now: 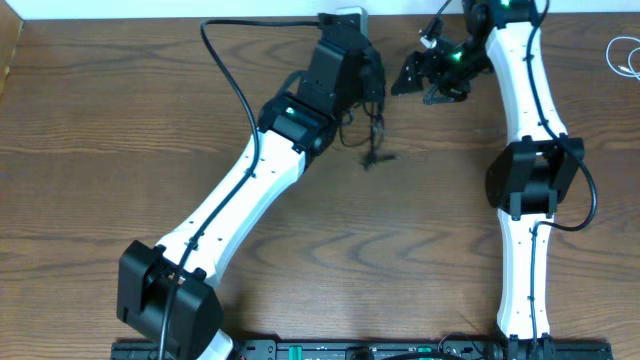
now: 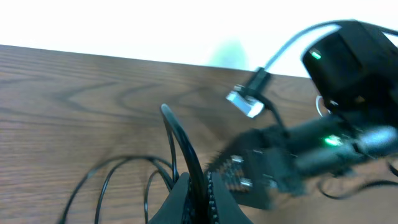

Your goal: Untangle cables

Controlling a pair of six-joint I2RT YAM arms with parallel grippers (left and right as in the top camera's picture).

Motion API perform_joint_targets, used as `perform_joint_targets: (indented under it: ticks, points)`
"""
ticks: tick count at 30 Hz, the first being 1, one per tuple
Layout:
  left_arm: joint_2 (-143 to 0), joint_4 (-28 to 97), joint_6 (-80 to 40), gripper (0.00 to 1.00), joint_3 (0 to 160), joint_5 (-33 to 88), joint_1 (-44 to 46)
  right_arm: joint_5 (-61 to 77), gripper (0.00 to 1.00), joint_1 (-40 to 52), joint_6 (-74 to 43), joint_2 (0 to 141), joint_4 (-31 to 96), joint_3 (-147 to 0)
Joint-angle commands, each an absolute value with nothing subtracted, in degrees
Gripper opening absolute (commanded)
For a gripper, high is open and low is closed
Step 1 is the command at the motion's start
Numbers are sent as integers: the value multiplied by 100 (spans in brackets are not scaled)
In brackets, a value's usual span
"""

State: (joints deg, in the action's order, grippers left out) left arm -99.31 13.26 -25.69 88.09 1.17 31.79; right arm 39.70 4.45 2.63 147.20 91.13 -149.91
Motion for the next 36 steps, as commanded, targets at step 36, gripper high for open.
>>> perform_joint_targets:
  ticks: [36]
  points:
    - [-8333,1927,-2961,7,8838,534,1750,1573,87,541,-2226,14636,7301,-13358]
